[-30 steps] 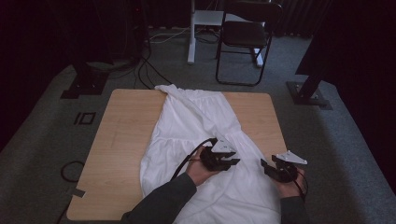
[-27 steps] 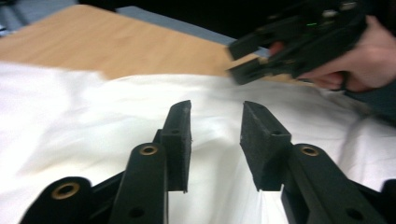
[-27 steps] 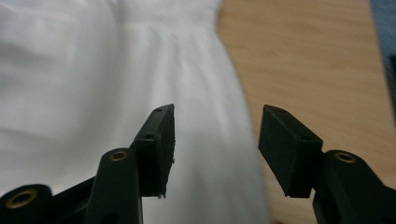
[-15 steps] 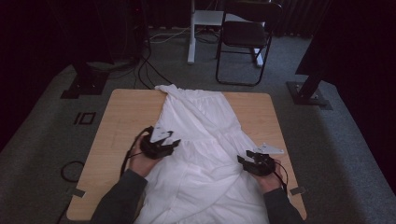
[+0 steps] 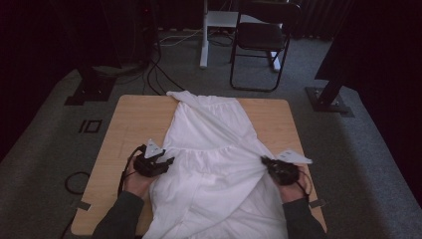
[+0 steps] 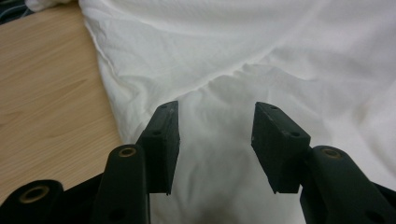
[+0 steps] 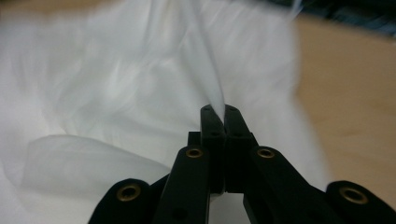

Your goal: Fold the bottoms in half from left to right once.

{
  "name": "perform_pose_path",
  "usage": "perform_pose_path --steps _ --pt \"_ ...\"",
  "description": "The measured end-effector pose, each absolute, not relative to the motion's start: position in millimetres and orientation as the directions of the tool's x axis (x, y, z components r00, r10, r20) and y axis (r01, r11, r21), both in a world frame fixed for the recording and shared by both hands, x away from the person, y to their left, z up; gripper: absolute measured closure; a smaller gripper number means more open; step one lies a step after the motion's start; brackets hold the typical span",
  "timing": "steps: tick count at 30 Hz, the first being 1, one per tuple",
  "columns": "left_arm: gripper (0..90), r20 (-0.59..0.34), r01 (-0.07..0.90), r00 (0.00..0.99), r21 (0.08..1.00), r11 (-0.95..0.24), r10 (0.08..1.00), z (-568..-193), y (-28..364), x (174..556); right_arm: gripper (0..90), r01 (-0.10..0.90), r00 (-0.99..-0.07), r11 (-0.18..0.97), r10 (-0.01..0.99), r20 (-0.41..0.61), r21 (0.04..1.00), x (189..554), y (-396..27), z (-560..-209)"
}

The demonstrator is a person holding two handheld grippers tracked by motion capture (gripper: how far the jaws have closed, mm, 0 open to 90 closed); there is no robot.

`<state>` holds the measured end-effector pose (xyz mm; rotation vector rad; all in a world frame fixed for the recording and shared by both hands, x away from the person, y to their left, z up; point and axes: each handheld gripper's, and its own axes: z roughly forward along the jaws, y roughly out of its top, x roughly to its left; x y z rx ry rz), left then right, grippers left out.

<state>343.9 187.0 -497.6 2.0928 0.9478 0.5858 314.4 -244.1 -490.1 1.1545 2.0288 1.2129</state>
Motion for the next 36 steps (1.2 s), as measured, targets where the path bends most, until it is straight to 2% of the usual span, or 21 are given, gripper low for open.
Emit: perform_pose_path --steps 1,3,4,5,6,10,12,18,20,23,24,31,36 --pt "51.9 0.099 0.430 0.626 0.783 -0.449 0.773 -498.4 183.6 343.7 89.3 0.381 -0.460 0.185 0.888 0.012 0.906 310.9 -258.0 -479.3" --pt "50.5 0.105 0.424 0.640 0.778 -0.464 0.761 -500.4 175.9 343.2 89.3 0.356 -0.359 0.163 0.933 -0.027 0.920 309.2 -275.8 -472.7" --pt "50.4 0.105 0.424 0.640 0.778 -0.464 0.761 -500.4 175.9 343.2 89.3 0.356 -0.359 0.163 0.933 -0.027 0.920 309.2 -275.8 -472.7" --pt "50.4 0.095 0.428 0.650 0.775 -0.466 0.754 -503.3 169.3 343.3 89.3 0.374 -0.338 0.169 0.941 -0.036 0.912 311.6 -281.0 -474.5" --pt "50.2 0.094 0.429 0.653 0.773 -0.468 0.752 -505.1 165.9 343.3 89.2 0.437 -0.314 0.164 0.949 -0.021 0.885 320.8 -293.0 -489.3" --pt "49.3 0.083 0.438 0.675 0.754 -0.489 0.733 -515.7 149.9 340.4 89.1 0.570 -0.299 0.208 0.954 -0.035 0.795 338.0 -302.7 -534.0" --pt "48.3 0.087 0.445 0.686 0.735 -0.511 0.723 -524.0 141.2 338.3 89.0 0.600 -0.295 0.211 0.955 -0.032 0.772 341.1 -304.7 -546.2" --pt "47.9 0.129 0.485 0.667 0.673 -0.559 0.734 -545.7 129.0 337.0 88.7 0.644 -0.299 0.227 0.954 -0.032 0.730 346.9 -303.1 -557.6" --pt "56.0 0.113 0.487 0.682 0.667 -0.564 0.723 -547.8 130.4 338.8 88.7 0.652 -0.303 0.234 0.952 -0.036 0.721 347.8 -300.1 -560.4" --pt "79.9 0.186 0.463 0.680 0.641 -0.612 0.709 -546.9 131.2 342.6 88.6 0.659 -0.302 0.227 0.953 -0.024 0.717 348.5 -298.9 -559.7" --pt "82.7 0.199 0.457 0.680 0.638 -0.620 0.706 -546.9 132.2 344.6 88.7 0.660 -0.305 0.221 0.952 -0.013 0.718 348.3 -298.3 -559.8" --pt "85.5 0.317 0.501 0.582 0.586 -0.637 0.749 -543.9 160.8 372.7 88.7 0.643 -0.389 0.250 0.921 0.027 0.724 347.7 -269.9 -560.3" --pt "85.7 0.310 0.581 0.485 0.585 -0.566 0.818 -541.4 193.6 395.5 88.7 0.615 -0.491 0.303 0.870 0.053 0.728 349.1 -230.9 -560.5"
